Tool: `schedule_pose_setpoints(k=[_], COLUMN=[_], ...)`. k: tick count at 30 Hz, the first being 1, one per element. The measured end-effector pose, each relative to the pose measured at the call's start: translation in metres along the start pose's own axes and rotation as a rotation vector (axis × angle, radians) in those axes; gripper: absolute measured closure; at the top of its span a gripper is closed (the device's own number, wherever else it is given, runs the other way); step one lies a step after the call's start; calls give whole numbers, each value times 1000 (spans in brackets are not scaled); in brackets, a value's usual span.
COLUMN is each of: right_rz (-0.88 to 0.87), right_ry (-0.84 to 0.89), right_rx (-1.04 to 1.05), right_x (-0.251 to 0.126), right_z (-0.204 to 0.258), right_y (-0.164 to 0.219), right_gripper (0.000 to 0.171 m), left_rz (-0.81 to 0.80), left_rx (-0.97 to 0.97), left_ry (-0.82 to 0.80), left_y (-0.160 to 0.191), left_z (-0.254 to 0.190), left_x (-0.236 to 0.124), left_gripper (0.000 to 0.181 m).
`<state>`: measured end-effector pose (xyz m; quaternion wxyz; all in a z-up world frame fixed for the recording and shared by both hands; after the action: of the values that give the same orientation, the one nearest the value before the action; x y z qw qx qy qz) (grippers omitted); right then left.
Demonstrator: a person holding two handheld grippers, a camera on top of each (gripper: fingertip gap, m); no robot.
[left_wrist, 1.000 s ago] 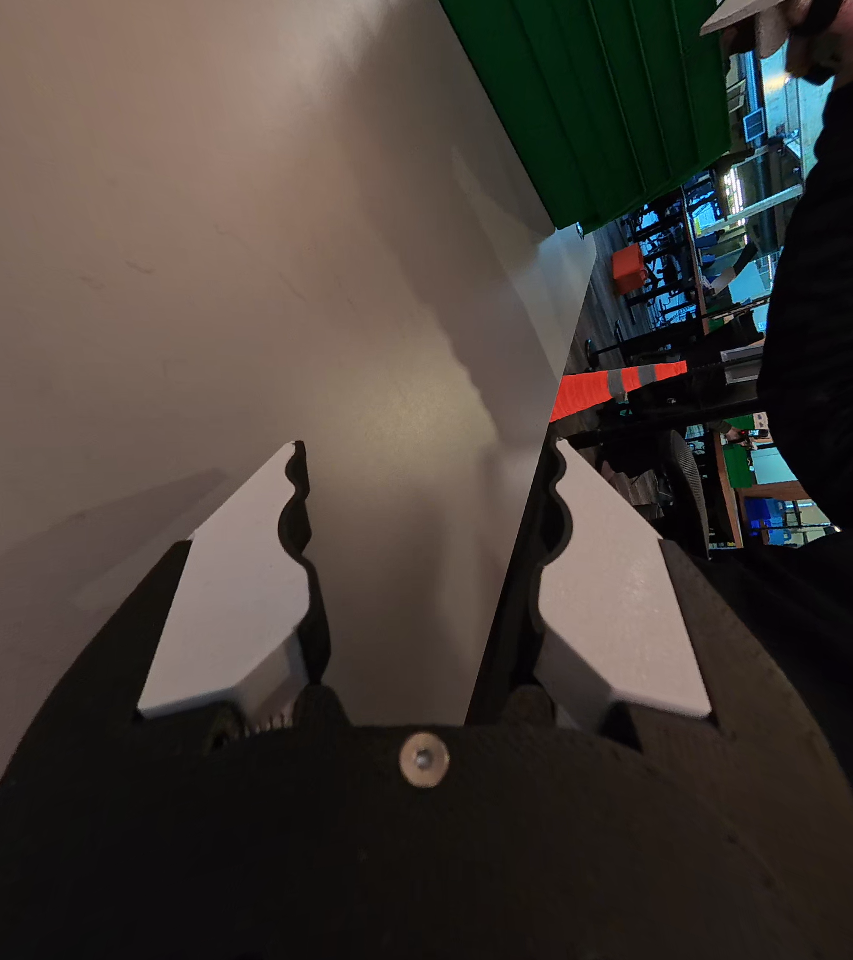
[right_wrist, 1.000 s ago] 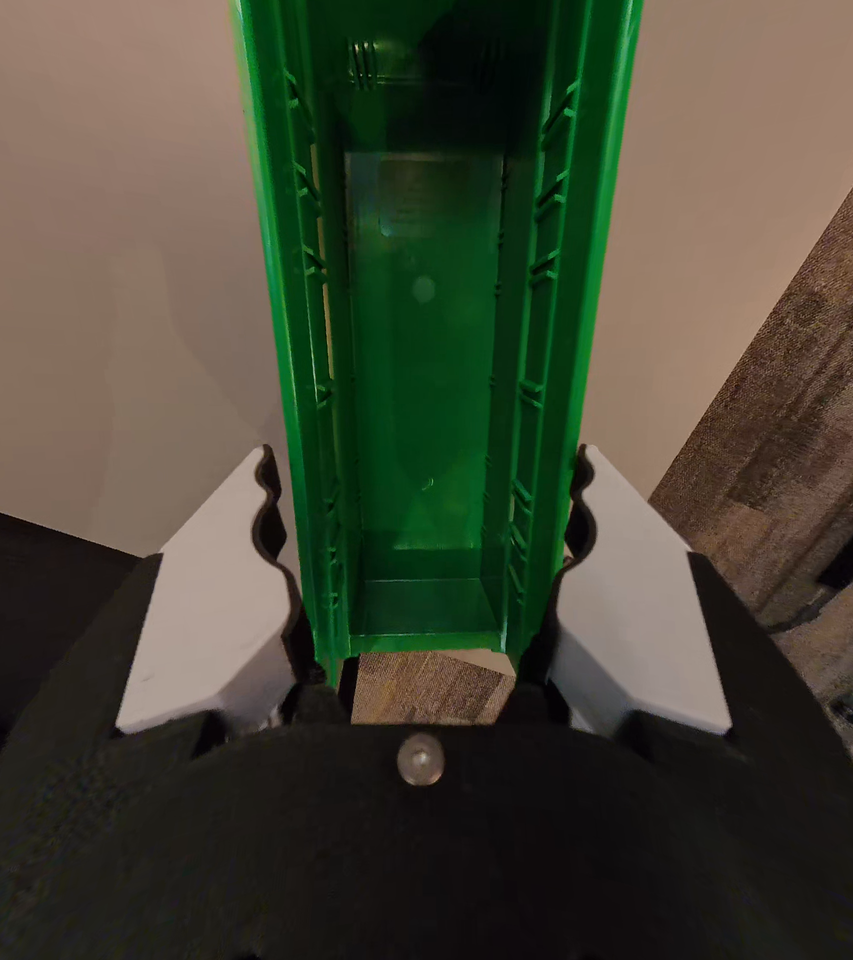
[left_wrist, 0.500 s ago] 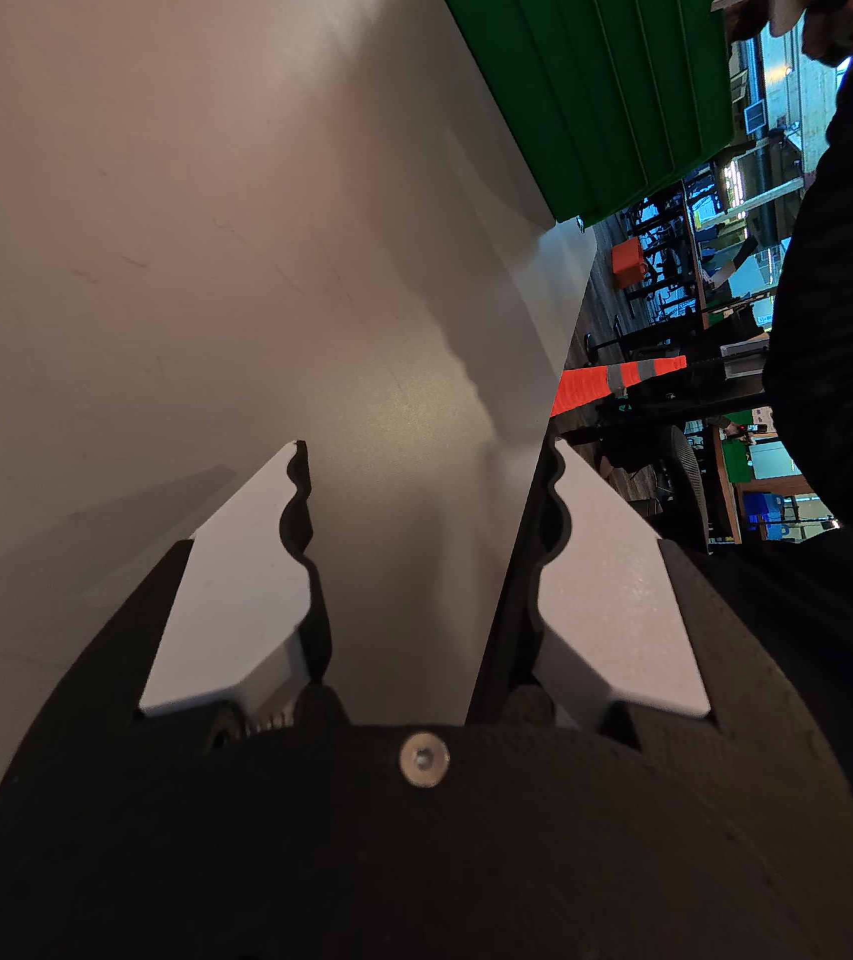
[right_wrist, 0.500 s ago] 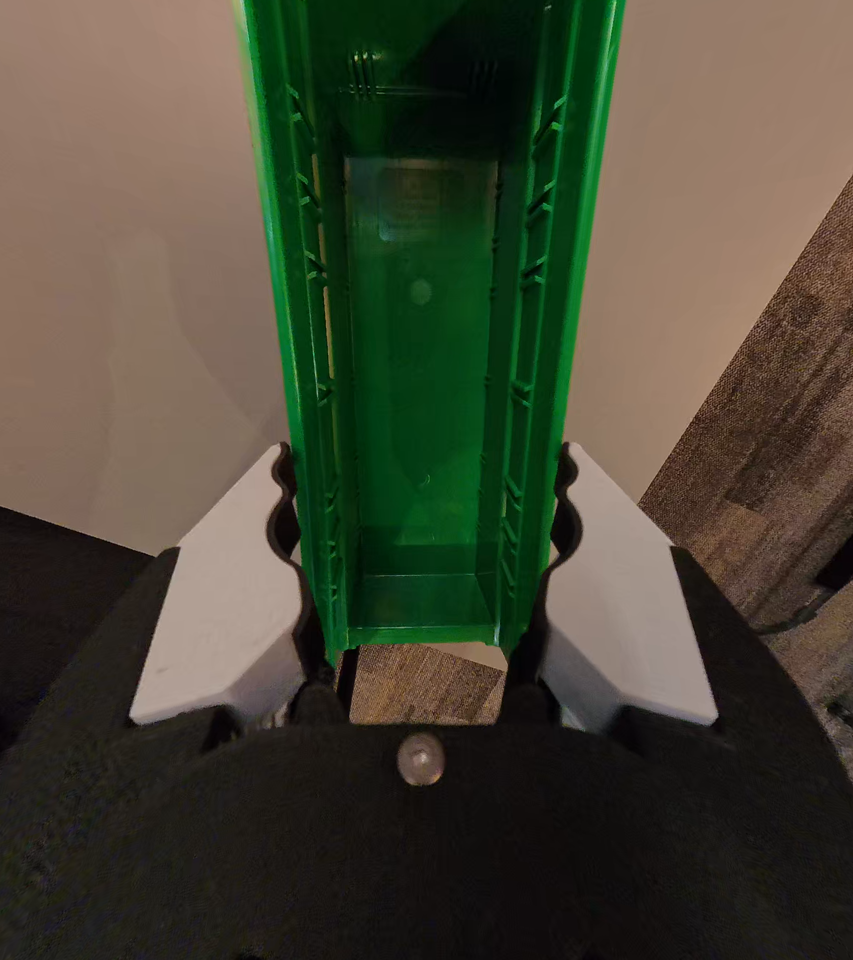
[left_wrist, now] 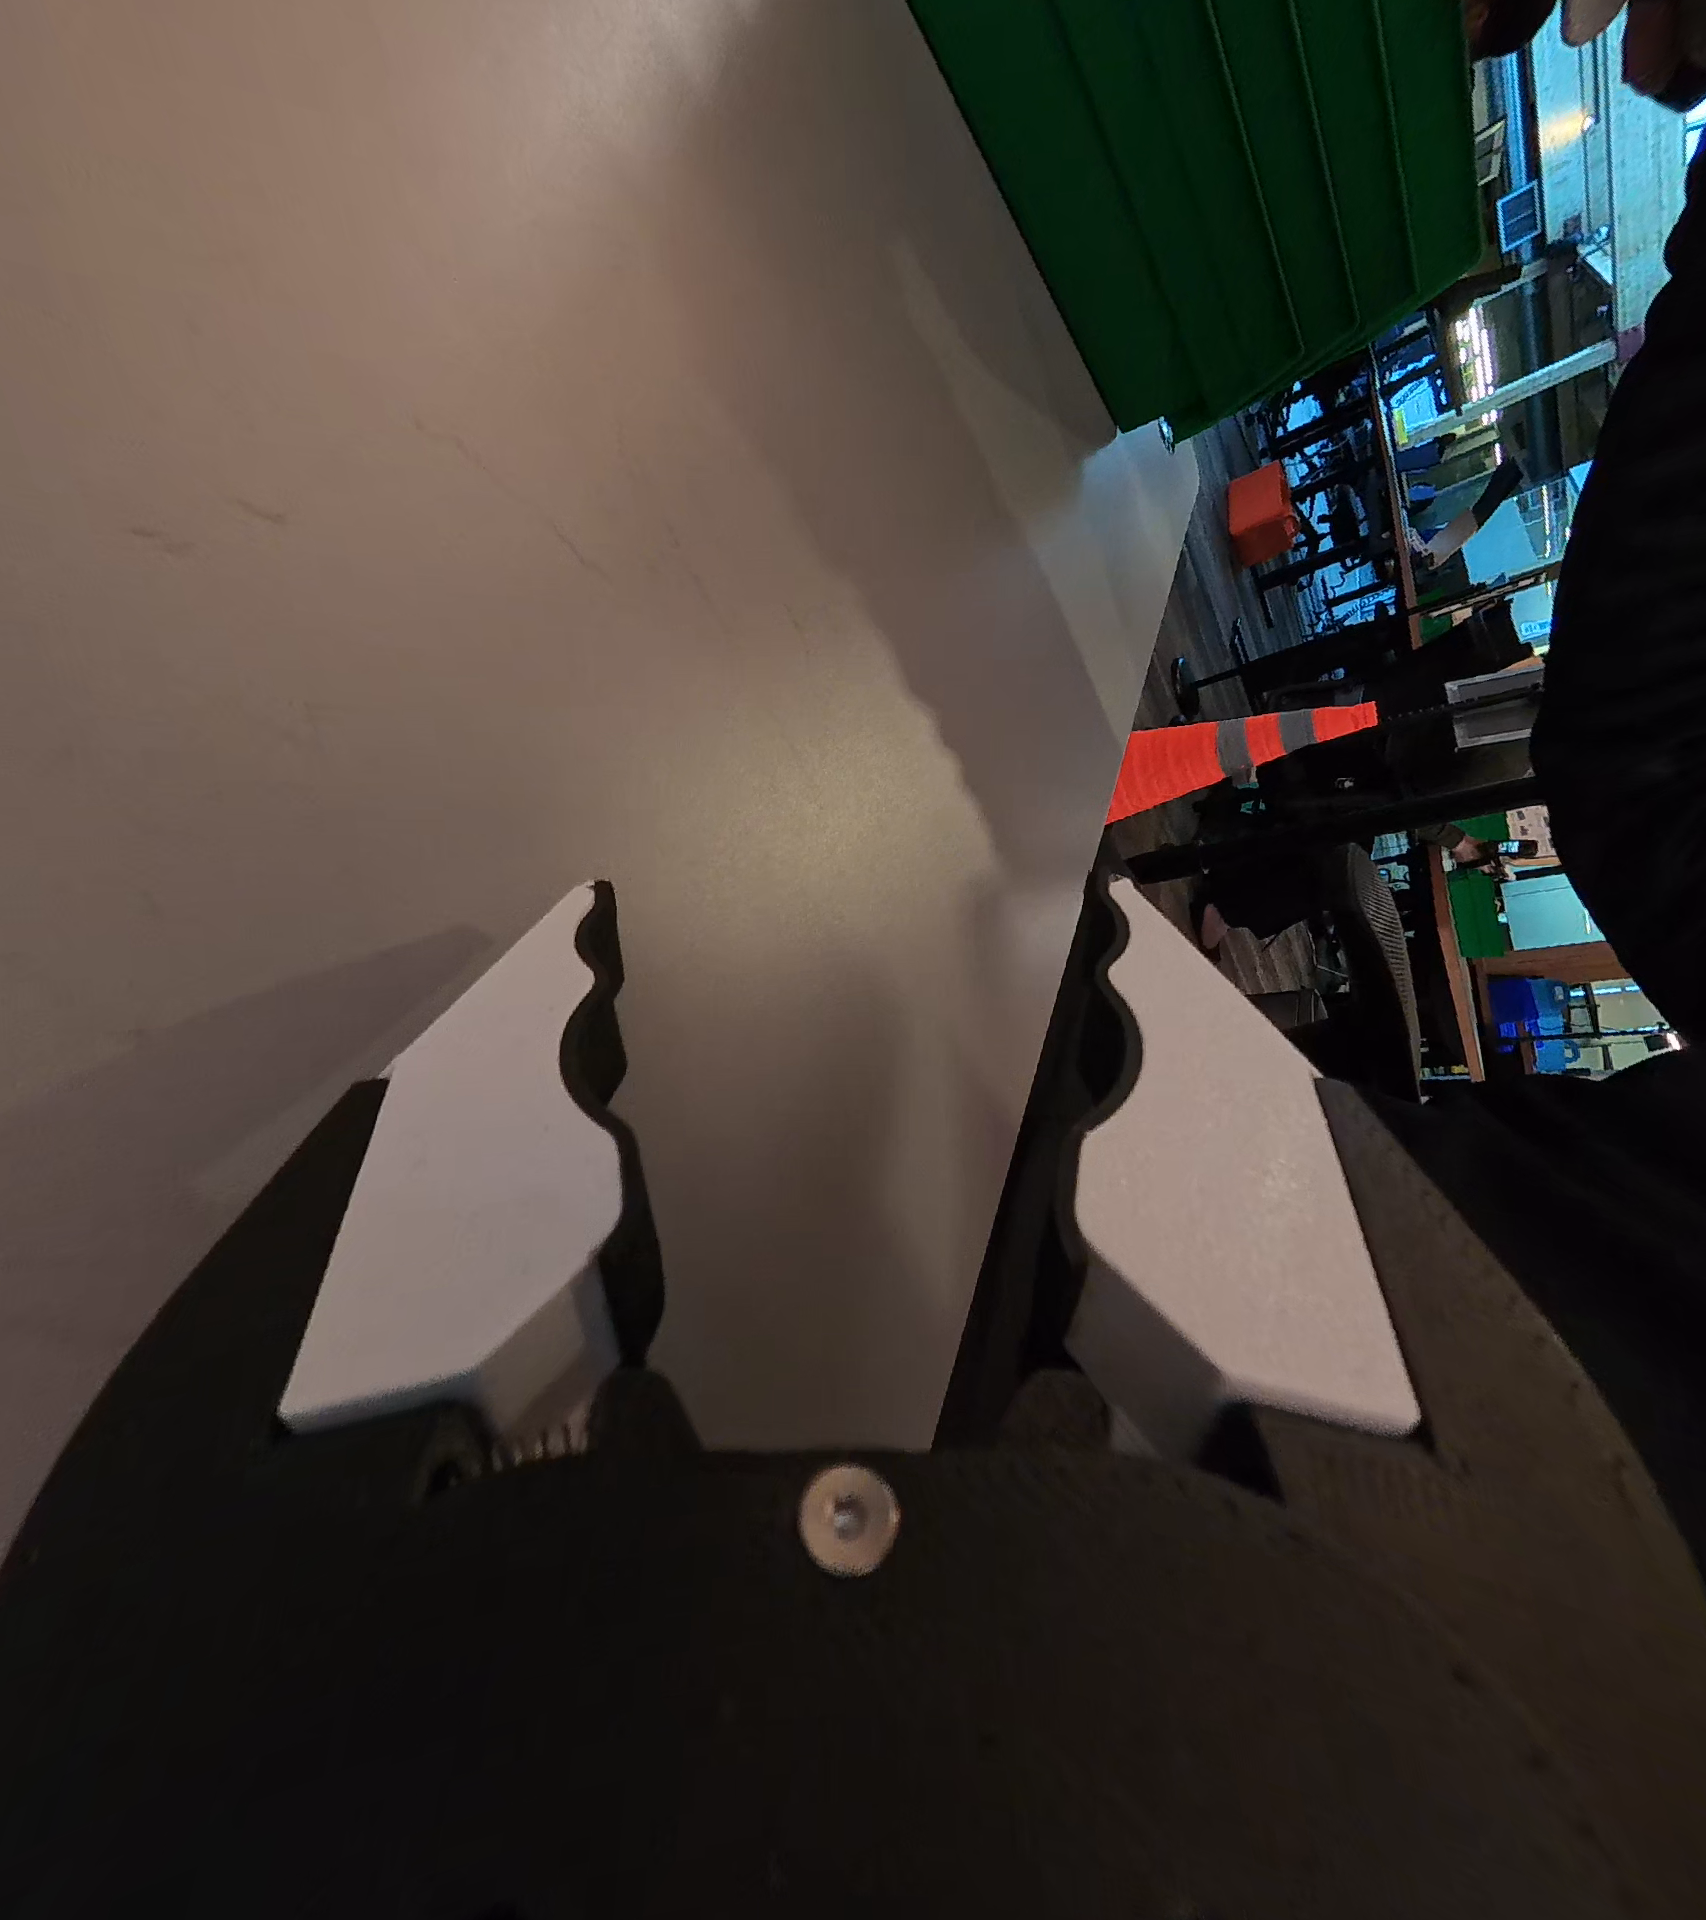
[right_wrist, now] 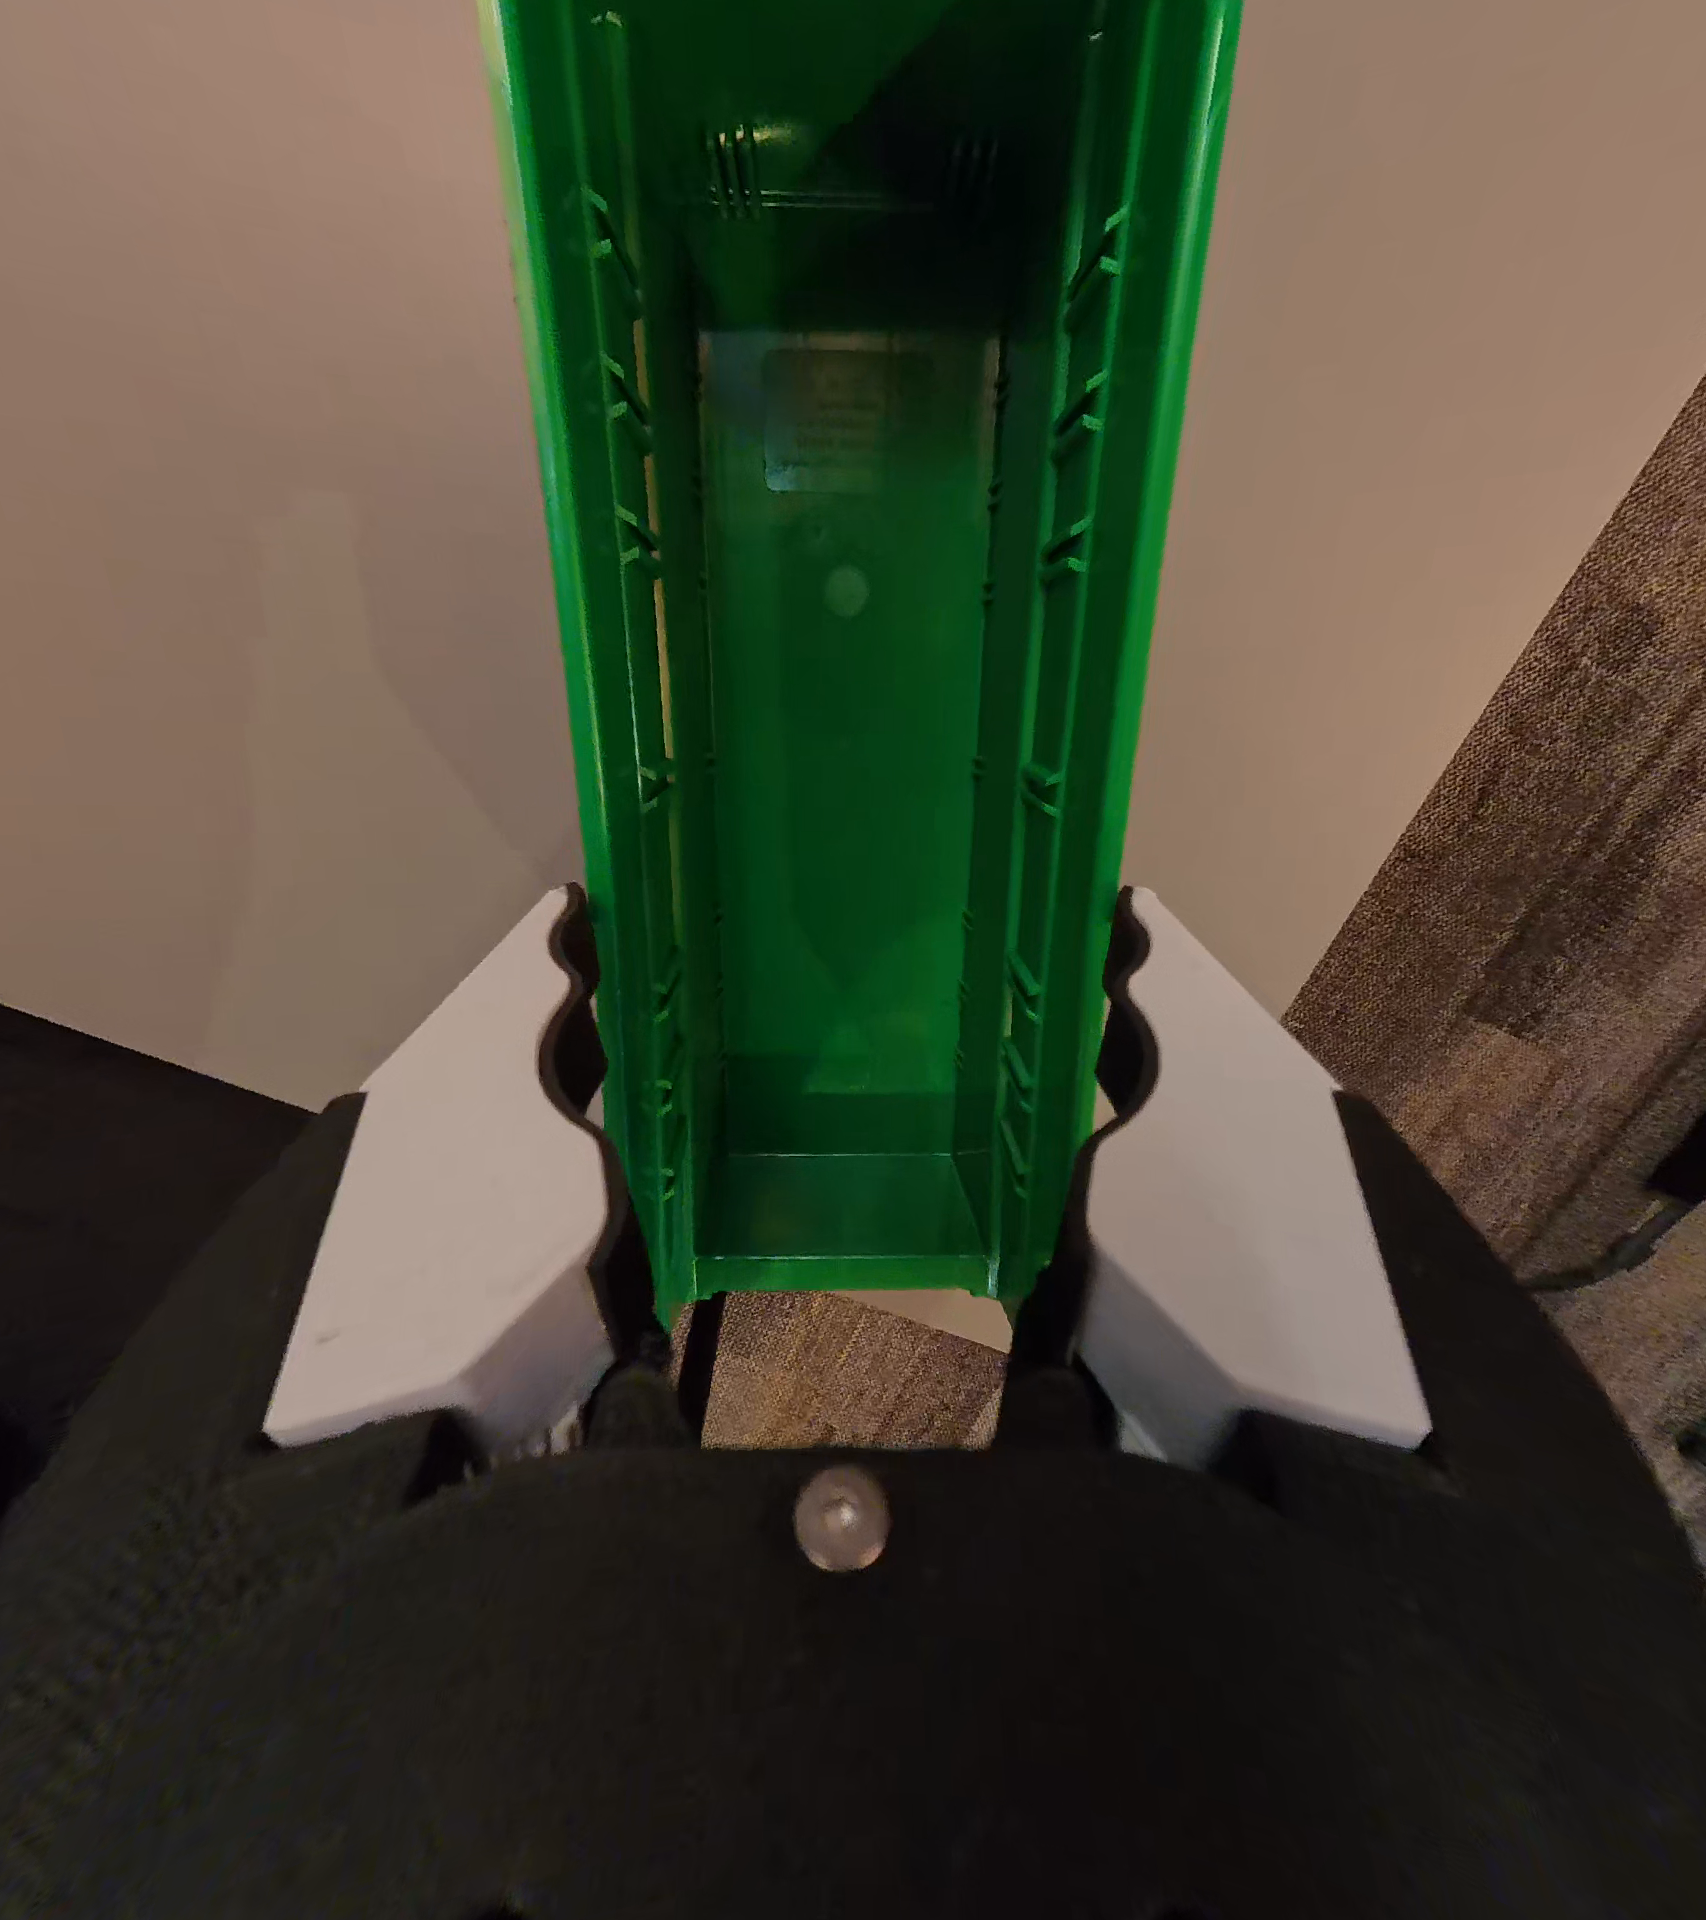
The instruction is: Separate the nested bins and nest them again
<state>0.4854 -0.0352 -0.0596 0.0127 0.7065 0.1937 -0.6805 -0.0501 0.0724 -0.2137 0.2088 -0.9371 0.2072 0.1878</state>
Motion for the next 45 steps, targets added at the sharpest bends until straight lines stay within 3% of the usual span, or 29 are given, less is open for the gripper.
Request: schedule_pose_setpoints(k=[7, 15, 23, 31, 35, 45], right_rz=[-5, -27, 19, -5, 31, 77], right_ry=[-2, 0, 17, 19, 17, 30], right_rx=[3, 20, 0, 3, -5, -18], right_x=[-1, -3, -3, 0, 12, 16], right_z=[0, 3, 2, 1, 2, 1], right_y=[0, -1, -2, -2, -2, -8], right_gripper=[78, 67, 78, 71, 57, 77], left_rz=[2, -1, -2, 9, 6, 1], left_rx=[0, -2, 0, 3, 4, -1], left_ry=[-1, -3, -2, -2, -2, -5], left_y=[0, 0, 0, 1, 1, 1], left_z=[0, 1, 1, 0, -1, 1], left_x=[0, -1, -1, 1, 1, -1], left_gripper=[94, 94, 94, 94, 94, 94])
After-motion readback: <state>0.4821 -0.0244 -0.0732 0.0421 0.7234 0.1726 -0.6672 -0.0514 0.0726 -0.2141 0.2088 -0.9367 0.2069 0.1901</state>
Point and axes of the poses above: each gripper's, where its closed fingertips meet, x out along the fingers, y out of its underside, z = x × y across the jaws, the point moved 6 cm from there along -x, back along the fingers, and after that the axes turned 10 degrees about -x, right-handed, at the moved point
